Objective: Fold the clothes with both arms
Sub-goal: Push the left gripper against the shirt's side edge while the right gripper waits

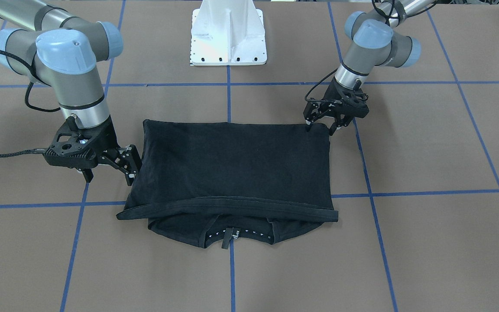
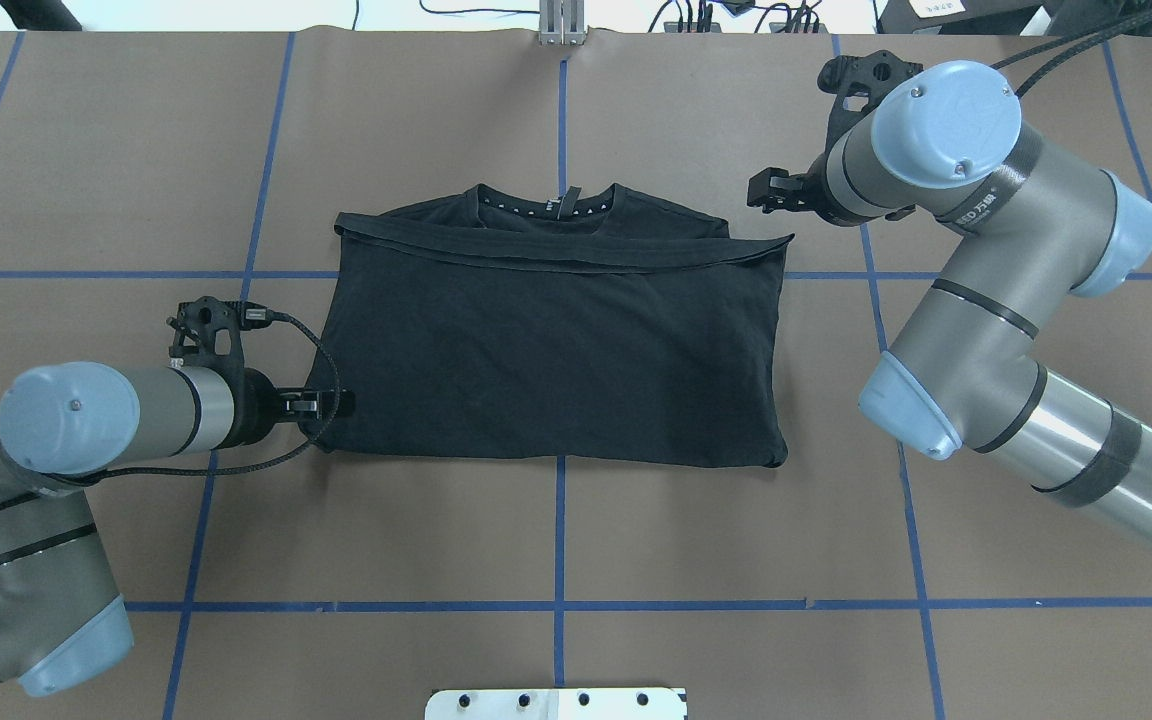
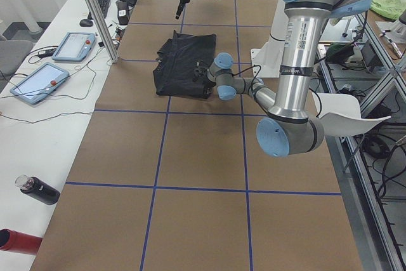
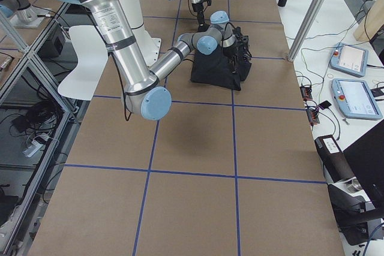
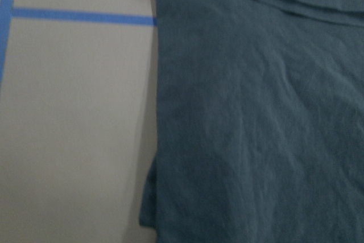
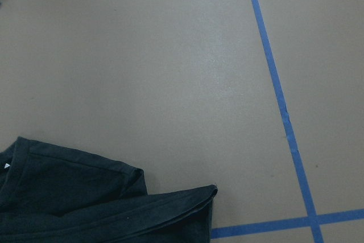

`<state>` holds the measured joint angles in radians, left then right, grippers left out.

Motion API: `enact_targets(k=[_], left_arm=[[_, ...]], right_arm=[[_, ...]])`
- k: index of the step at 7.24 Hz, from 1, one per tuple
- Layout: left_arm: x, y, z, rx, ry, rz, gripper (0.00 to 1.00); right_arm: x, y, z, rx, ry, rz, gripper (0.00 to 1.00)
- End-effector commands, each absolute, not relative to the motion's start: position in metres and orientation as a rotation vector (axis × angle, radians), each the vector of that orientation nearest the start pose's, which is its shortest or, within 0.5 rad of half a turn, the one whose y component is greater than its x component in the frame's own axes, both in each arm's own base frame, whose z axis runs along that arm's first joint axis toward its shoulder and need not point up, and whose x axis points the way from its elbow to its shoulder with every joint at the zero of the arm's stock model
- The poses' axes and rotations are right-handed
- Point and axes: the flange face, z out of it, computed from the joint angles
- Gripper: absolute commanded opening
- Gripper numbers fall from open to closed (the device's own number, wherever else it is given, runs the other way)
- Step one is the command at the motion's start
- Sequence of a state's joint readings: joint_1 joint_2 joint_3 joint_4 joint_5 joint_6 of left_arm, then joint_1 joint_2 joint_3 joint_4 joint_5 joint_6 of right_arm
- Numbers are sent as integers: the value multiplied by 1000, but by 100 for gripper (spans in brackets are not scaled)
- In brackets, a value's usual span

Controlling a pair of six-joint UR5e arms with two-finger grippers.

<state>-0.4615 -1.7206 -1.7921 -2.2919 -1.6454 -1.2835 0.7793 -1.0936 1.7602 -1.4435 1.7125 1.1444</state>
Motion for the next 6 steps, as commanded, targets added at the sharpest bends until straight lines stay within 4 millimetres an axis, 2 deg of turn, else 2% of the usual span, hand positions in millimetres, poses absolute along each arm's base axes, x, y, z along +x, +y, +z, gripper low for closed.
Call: enact_targets(k=[1,2,4,6], left_arm=[[453,-357,398,325,1046,-121,8],[452,-357,397,323,1047,-118,0],[444,-365,399,338,1034,-124,0],[389,-413,426,486,918,-44,0]], right_arm=[[-375,-537,296,340,-732,276,100],[-375,-537,295,341,-731,277,100],[-376,-536,294,343,-734,278,100],[-382,-532,293,340,-738,271,100]])
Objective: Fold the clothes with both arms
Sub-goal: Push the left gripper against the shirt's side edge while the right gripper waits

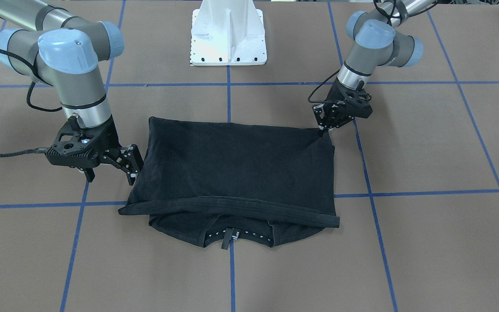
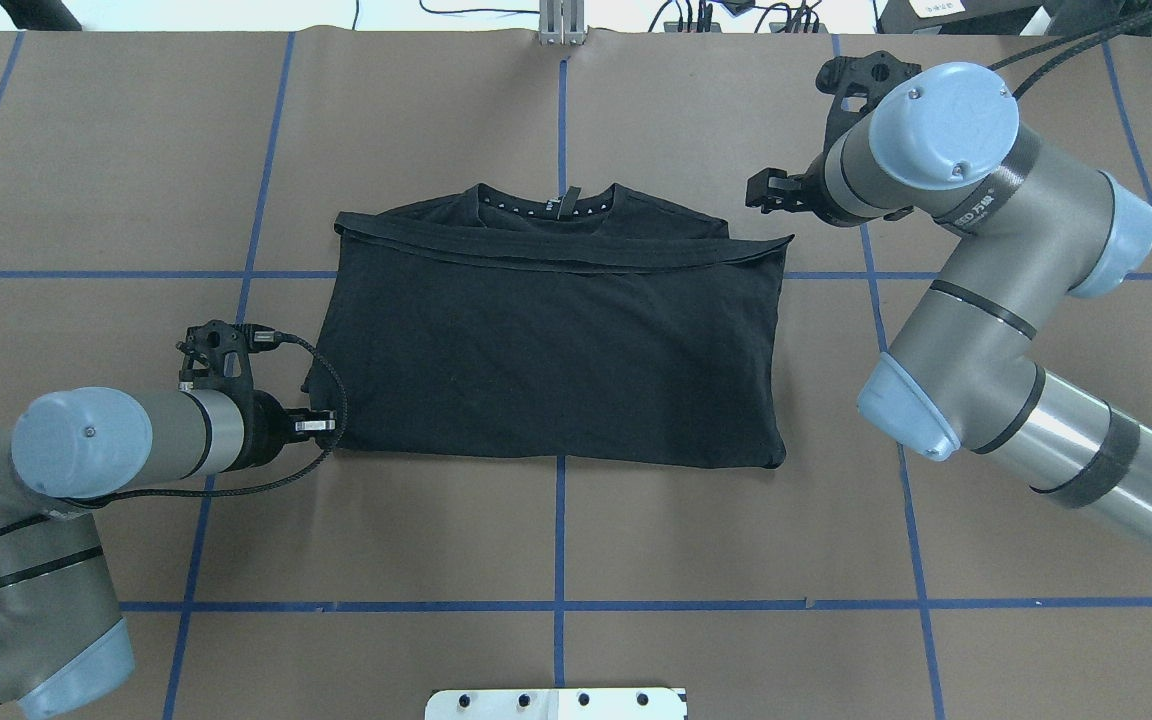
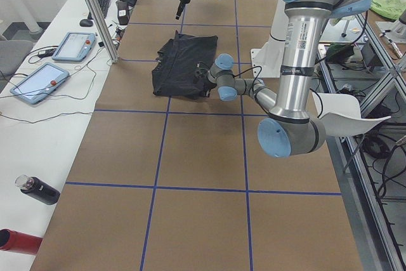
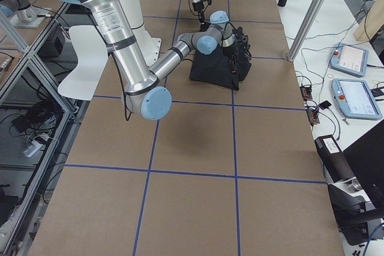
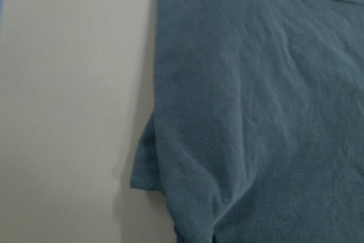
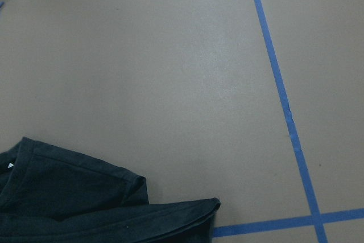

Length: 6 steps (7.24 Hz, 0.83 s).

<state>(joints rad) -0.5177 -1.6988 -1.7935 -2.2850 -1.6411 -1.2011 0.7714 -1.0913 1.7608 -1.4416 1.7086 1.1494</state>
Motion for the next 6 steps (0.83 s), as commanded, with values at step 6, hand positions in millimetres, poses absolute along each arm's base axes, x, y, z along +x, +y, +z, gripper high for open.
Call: enact_targets(k=[6], left_arm=[[349,-683,457,660,642,-86,0]], right_arm=[[-404,-517,284,330,-757,247,100]])
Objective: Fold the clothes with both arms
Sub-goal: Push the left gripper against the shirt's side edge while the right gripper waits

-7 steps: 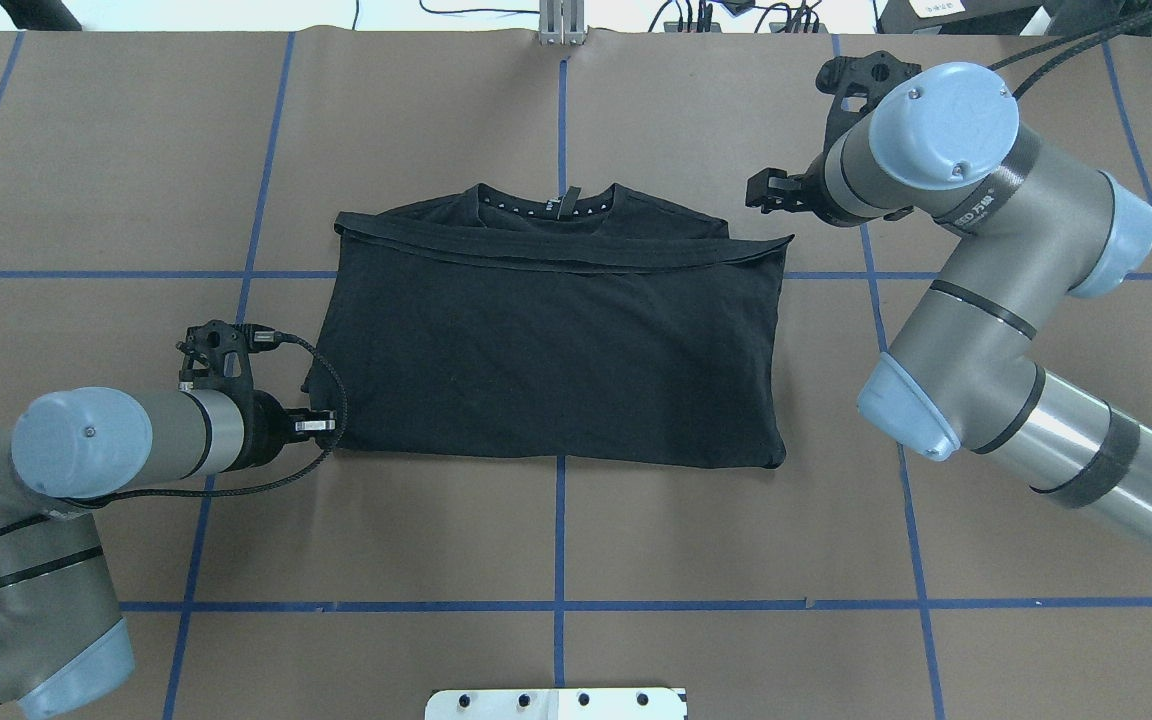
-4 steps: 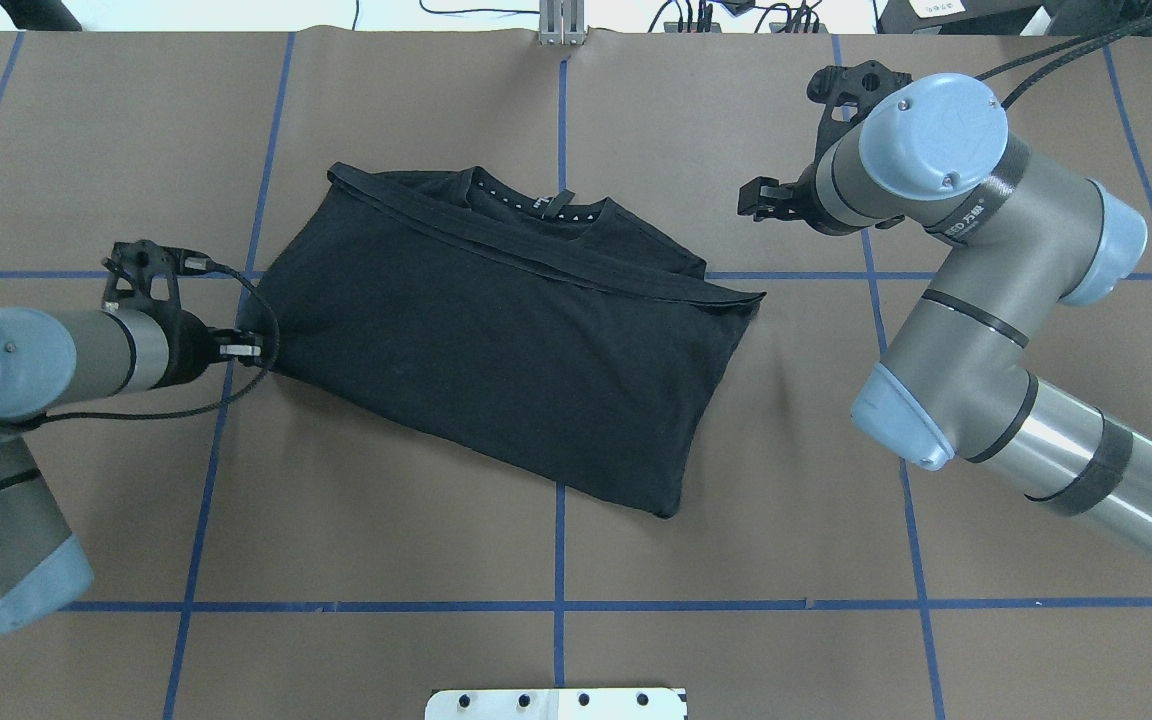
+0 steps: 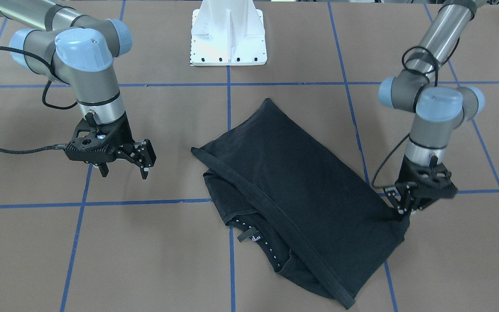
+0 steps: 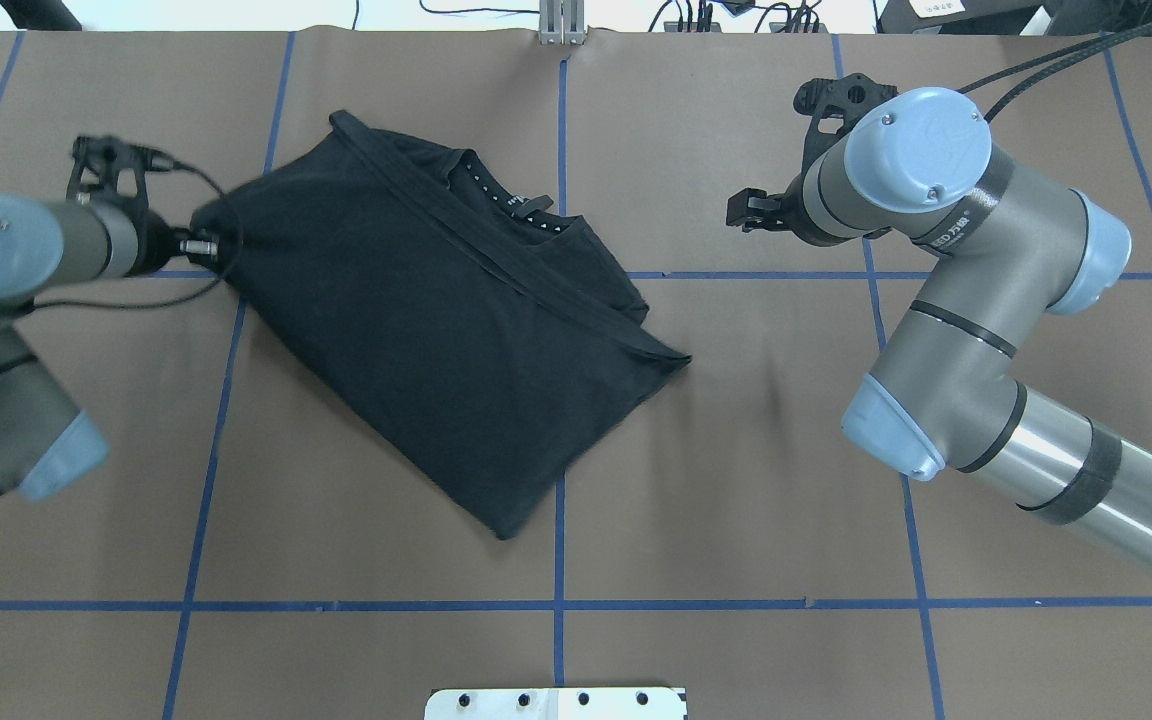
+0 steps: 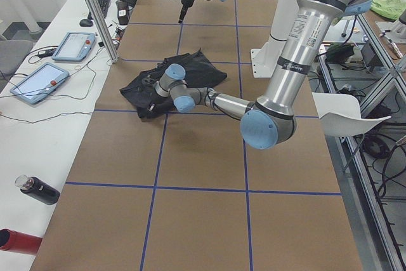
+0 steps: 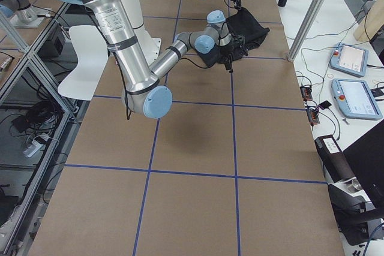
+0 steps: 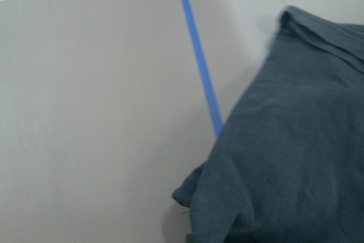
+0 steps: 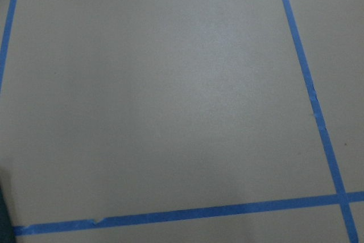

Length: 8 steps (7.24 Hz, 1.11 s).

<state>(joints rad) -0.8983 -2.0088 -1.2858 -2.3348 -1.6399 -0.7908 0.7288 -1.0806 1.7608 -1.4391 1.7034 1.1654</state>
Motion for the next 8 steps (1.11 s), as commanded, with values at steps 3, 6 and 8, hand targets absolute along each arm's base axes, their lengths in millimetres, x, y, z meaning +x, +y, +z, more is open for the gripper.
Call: enact_targets(k=[3,6,8], left_arm=[[329,-720,439,741,630,-34,99],[262,-681,471,756,751,62,100],[258,-673,475,759,757,53,100]], right_arm=[[-419,-510,274,330,-772,228,100],[-508,-510,212,300,-817,391,99],[-559,-487,187,252,-843,474,96]])
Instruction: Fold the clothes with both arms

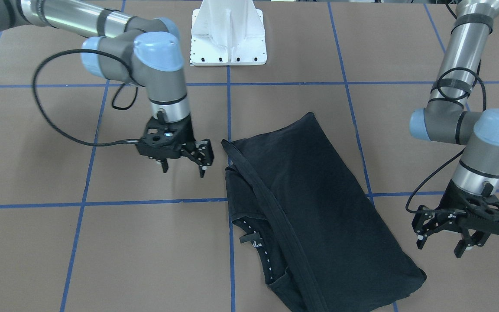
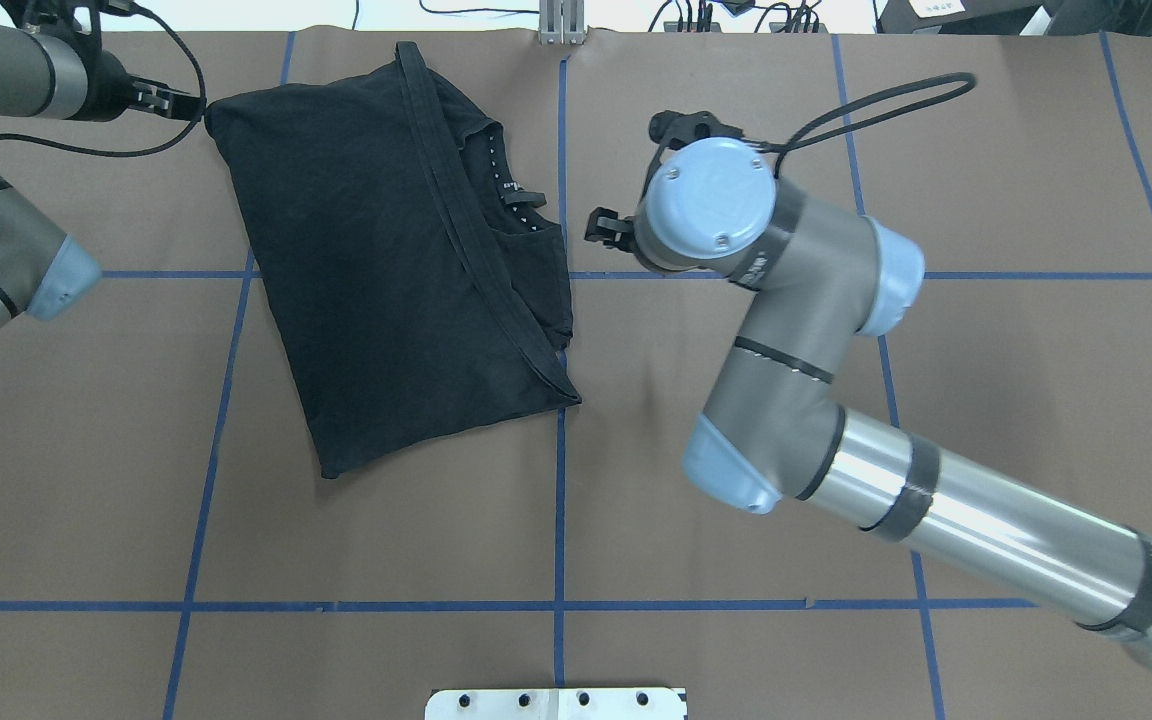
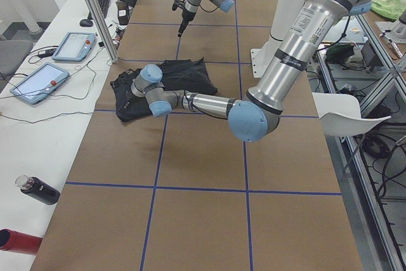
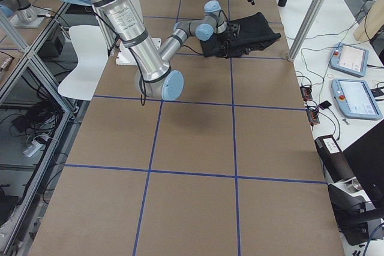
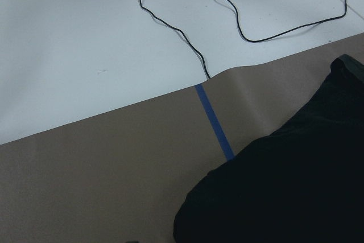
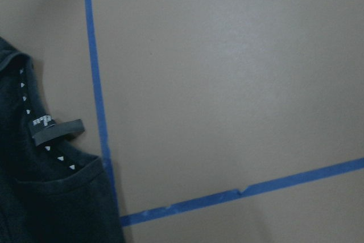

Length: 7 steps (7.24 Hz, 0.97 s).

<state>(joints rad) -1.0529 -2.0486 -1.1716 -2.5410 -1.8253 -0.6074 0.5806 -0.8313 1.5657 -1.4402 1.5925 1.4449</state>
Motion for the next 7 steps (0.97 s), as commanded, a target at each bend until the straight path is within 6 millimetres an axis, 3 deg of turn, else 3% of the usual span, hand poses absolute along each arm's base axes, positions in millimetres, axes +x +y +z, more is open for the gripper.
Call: enact_targets(k=[1,3,5,7], left_arm=[[258,-673,474,759,759,50,100],[258,-673,475,757,759,49,100],[259,-673,475,756,759,50,100],[258,-673,474,758,759,49,100]], right_arm=[[-576,-475,186,289,-845,488,96],[-614,-474,220,306,-869,510,89],[-623,-468,223,308,-872,504,74],[-640,-465,215,308,-864,494,73]])
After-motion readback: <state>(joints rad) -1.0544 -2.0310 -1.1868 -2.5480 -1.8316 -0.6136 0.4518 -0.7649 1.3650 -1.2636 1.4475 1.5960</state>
